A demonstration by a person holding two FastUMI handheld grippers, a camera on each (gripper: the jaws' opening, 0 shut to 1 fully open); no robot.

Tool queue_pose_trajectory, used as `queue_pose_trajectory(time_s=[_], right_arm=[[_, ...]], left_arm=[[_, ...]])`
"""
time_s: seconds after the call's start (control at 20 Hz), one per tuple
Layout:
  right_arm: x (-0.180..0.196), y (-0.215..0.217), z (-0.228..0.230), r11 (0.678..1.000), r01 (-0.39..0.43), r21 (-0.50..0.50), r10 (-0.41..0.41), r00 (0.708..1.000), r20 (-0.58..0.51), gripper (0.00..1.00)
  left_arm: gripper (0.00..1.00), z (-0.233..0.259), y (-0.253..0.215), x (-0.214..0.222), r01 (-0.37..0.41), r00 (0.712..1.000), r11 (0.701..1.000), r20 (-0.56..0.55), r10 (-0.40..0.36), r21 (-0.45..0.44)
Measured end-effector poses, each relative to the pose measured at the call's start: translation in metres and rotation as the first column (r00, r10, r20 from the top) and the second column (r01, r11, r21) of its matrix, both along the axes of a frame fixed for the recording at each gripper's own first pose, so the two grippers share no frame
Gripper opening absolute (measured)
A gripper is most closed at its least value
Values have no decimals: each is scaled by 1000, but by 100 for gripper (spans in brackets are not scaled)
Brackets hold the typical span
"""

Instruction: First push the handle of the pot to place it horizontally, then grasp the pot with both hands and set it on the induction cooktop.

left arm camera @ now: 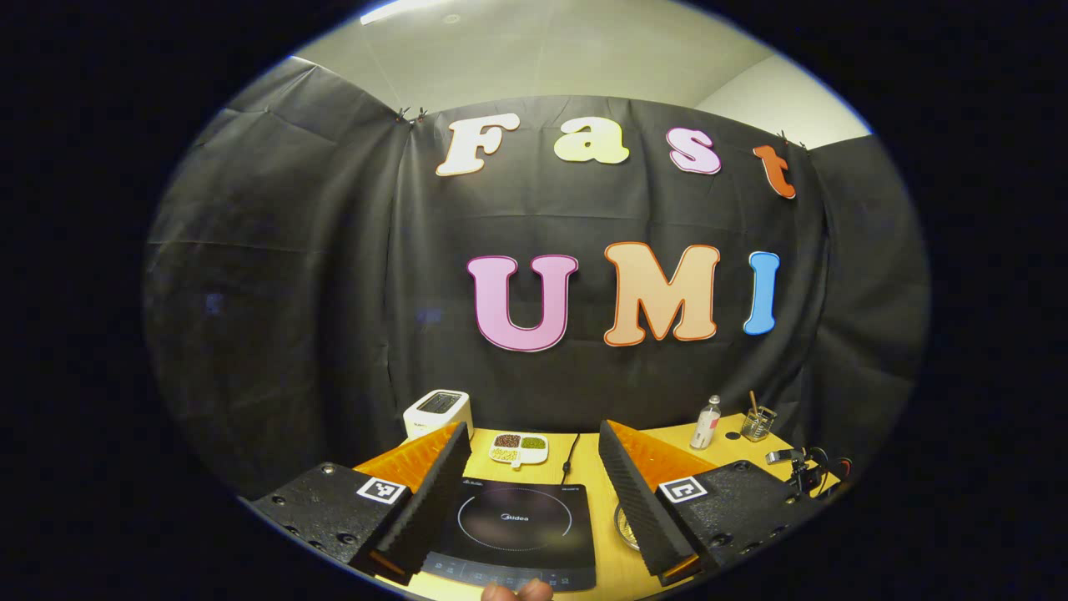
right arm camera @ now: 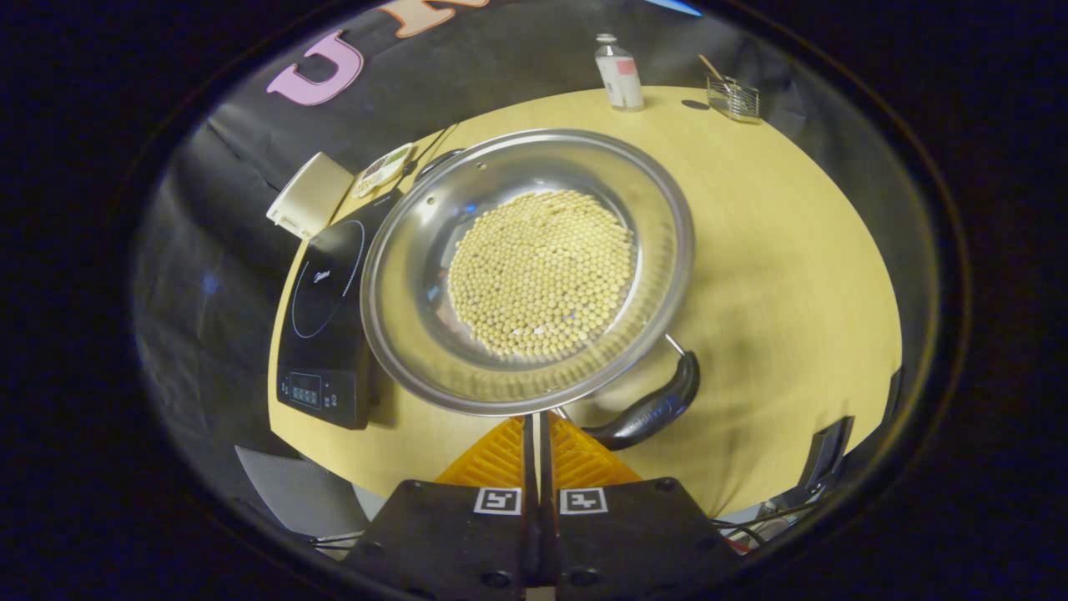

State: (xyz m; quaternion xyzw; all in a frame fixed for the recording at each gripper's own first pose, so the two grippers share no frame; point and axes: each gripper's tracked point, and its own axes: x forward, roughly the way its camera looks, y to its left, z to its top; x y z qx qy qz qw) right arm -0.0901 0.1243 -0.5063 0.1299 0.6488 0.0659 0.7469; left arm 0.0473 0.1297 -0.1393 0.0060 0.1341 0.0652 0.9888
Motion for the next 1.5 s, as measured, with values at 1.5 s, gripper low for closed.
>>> queue_pose_trajectory(time_s=[1.5], right_arm=[[86, -112, -4, 998, 67, -23, -63, 990, 125, 3]], left_arm=[[100, -20, -116, 3, 117, 983, 991, -149, -107, 60]])
